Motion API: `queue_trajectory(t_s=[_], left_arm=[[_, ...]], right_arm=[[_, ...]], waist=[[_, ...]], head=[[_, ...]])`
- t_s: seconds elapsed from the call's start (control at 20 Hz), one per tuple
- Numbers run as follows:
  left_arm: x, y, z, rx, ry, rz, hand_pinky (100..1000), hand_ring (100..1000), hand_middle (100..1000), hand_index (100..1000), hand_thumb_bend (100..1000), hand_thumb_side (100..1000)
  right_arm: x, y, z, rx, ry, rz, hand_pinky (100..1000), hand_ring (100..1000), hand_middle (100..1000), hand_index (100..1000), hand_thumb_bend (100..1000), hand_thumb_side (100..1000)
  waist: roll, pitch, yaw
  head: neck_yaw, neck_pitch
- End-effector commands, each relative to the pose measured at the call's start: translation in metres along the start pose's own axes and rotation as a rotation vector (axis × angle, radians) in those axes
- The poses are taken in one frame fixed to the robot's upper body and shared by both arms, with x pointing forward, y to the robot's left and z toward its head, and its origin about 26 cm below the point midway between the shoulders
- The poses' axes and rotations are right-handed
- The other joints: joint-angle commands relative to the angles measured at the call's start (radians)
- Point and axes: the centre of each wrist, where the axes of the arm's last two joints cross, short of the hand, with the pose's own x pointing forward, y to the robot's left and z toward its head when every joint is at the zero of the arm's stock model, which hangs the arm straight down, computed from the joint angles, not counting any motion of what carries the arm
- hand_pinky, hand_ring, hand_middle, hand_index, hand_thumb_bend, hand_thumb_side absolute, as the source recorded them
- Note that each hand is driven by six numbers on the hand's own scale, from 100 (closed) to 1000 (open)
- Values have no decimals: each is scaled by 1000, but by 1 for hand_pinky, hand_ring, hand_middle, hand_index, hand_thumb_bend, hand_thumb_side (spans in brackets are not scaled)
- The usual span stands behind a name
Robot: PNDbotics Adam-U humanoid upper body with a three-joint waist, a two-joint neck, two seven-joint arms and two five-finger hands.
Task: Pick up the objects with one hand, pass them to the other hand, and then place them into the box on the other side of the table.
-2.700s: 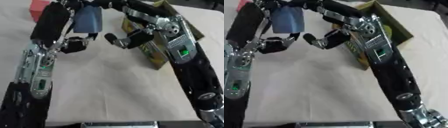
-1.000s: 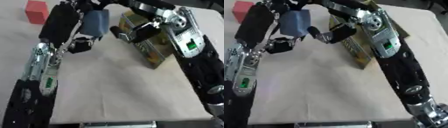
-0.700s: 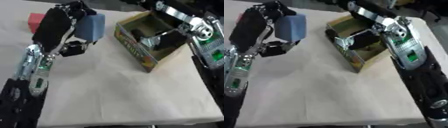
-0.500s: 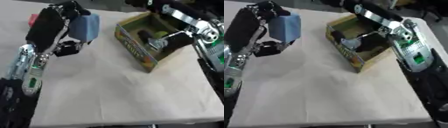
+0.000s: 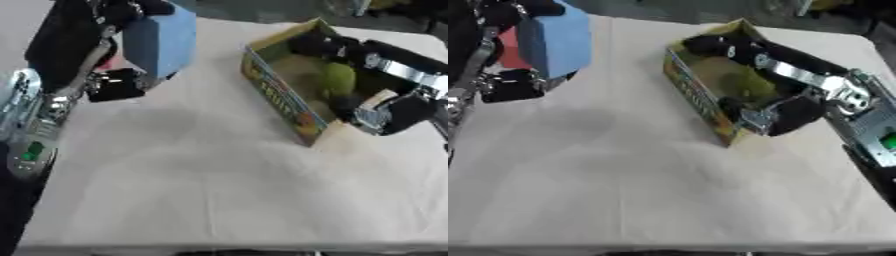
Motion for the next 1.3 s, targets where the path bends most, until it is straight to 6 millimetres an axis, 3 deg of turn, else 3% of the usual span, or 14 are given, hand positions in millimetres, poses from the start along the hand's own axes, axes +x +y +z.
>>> queue_trajectory(t_s=[0.05, 0.2, 0.5, 0.6, 0.8, 0.9, 1.3], left_arm=[[3, 12, -13, 43, -103, 32, 367, 365, 505, 581, 127, 100], [6, 13, -18, 54, -160, 85, 369, 365, 504, 579, 127, 100], [7, 14, -25, 80, -219, 172, 370, 366, 503, 579, 125, 100], [9, 15, -28, 84, -235, 196, 370, 366, 503, 579, 126, 100], [13, 22, -35, 83, -265, 259, 372, 368, 504, 579, 133, 100], [16, 24, -39, 76, -279, 280, 370, 366, 503, 578, 125, 100], [22, 24, -44, 61, -263, 377, 352, 354, 494, 569, 100, 100]], right_arm=[[6, -6, 3, 54, -1, -24, 1000, 1000, 1000, 1000, 100, 719], [7, -8, 5, 90, 22, -80, 1000, 1000, 1000, 1000, 100, 779], [9, -17, 3, 138, 32, -167, 1000, 1000, 1000, 1000, 100, 787], [11, -22, 1, 151, 27, -188, 1000, 1000, 1000, 1000, 100, 770], [26, -63, 5, 180, -4, -409, 1000, 1000, 1000, 1000, 100, 715], [31, -74, 5, 180, -4, -450, 1000, 1000, 1000, 1000, 100, 688], [36, -84, -1, 181, -45, -440, 1000, 1000, 1000, 1000, 100, 596]], waist=[[13, 5, 4], [10, 15, 12], [3, 29, 23], [0, 31, 26], [-3, 32, 25], [-4, 32, 28], [-10, 40, 37]], head=[[0, -4], [-11, 0], [-16, 1], [-18, 2], [-19, 2], [-23, 2], [-43, 2]])
